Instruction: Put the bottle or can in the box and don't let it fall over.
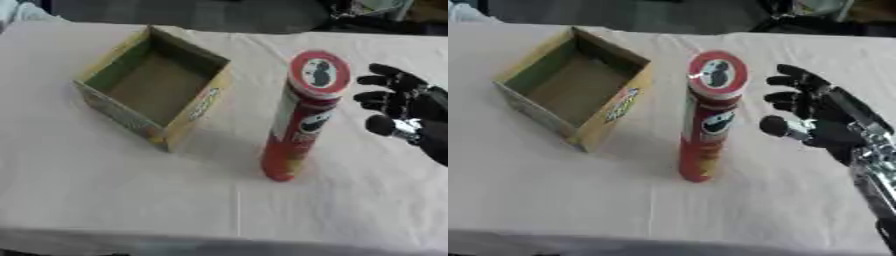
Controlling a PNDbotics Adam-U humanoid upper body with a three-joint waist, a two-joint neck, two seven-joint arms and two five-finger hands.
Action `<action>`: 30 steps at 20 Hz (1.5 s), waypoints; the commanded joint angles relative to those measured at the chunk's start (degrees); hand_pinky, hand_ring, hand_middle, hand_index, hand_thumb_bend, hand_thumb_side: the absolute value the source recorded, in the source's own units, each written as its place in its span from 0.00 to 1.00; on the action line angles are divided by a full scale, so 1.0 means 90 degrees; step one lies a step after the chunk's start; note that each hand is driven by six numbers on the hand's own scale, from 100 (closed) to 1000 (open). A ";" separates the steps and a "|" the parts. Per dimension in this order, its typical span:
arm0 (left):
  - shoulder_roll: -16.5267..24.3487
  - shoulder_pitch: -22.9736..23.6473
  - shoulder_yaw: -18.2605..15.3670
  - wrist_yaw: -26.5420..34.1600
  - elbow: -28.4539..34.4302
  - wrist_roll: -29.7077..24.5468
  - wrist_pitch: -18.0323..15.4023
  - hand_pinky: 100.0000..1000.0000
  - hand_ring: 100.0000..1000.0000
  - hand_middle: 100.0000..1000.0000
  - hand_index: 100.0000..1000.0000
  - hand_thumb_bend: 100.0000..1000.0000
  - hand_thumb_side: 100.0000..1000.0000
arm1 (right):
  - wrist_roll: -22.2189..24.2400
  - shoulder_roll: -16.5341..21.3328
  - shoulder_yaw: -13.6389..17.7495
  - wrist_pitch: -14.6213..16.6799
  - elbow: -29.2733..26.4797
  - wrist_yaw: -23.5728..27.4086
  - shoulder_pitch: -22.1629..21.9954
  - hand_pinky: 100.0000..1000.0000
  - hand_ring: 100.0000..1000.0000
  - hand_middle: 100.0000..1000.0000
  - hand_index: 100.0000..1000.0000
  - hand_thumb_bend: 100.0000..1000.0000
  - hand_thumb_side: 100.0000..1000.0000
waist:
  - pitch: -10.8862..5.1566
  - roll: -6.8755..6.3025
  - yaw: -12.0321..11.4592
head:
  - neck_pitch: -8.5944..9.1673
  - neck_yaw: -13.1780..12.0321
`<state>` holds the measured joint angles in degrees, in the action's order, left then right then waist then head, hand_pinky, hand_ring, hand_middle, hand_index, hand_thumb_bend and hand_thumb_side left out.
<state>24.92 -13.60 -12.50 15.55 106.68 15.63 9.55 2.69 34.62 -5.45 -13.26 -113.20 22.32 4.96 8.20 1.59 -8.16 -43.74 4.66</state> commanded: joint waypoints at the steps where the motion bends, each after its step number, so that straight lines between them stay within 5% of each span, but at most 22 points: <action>1: 0.0090 -0.0038 -0.0032 -0.0012 0.0117 -0.0054 -0.0019 0.67 1.00 0.92 0.82 0.06 0.74 | 0.0015 0.0018 -0.0015 -0.0092 -0.0154 -0.0084 0.0108 0.89 0.80 0.86 0.97 1.00 0.32 | -0.0050 -0.0014 -0.0007 | -0.0029 0.0014; 30: 0.0071 -0.0057 -0.0015 0.0013 0.0113 -0.0100 -0.0021 0.66 1.00 0.92 0.82 0.06 0.74 | 0.0340 -0.0227 -0.0459 -0.0407 0.0004 -0.0180 0.0699 0.90 0.83 0.89 0.99 1.00 0.41 | -0.0007 -0.0019 -0.0067 | -0.0007 0.0065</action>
<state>24.59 -13.59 -12.49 15.55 106.68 14.93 9.37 5.49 31.99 -9.72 -17.01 -112.76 21.14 10.59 8.59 1.59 -8.69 -43.74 5.14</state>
